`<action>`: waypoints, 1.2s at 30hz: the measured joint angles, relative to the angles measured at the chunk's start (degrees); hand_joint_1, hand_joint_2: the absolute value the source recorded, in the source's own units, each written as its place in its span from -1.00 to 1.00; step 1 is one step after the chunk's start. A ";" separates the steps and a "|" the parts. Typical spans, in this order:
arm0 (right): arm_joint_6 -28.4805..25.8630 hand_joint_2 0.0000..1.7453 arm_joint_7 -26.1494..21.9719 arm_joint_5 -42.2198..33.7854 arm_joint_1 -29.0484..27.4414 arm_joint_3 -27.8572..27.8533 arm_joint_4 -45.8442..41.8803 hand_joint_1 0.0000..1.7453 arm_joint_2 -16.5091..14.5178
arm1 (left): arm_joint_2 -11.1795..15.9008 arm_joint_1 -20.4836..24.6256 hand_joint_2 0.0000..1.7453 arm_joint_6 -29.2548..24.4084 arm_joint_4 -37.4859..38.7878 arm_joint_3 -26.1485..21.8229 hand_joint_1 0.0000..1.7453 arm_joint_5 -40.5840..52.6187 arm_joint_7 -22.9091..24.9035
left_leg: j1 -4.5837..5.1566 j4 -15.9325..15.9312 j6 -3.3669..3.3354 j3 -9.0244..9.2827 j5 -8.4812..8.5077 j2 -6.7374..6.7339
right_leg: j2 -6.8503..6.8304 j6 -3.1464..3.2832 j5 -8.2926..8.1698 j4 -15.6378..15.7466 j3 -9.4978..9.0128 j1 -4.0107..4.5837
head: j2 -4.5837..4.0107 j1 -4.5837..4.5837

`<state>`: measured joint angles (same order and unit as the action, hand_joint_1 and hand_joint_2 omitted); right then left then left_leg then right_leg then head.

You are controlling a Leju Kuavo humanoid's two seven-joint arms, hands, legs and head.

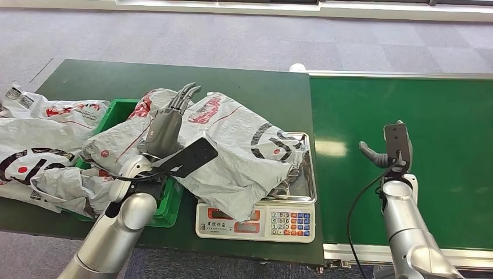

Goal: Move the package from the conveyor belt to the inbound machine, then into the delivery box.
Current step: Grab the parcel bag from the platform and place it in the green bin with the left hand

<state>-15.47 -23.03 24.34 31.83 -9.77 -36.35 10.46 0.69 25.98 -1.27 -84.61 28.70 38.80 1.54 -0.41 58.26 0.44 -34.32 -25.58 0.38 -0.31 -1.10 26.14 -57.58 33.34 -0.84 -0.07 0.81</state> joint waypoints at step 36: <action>-0.35 1.00 -0.66 -1.38 -3.05 1.46 1.44 -1.00 0.16 | -8.27 2.62 1.00 0.62 24.90 9.65 1.00 22.74 5.19 | 0.03 0.03 0.00 -0.03 0.01 0.02 | -0.01 -0.03 -0.06 0.02 0.02 -0.03 | 0.00 0.00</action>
<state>-15.83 -23.69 22.96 28.78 -8.31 -34.91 10.63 -7.58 28.60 -0.66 -59.71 38.34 61.53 6.74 -0.38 58.29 0.44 -34.35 -25.57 0.39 -0.32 -1.13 26.08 -57.56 33.36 -0.87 -0.07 0.81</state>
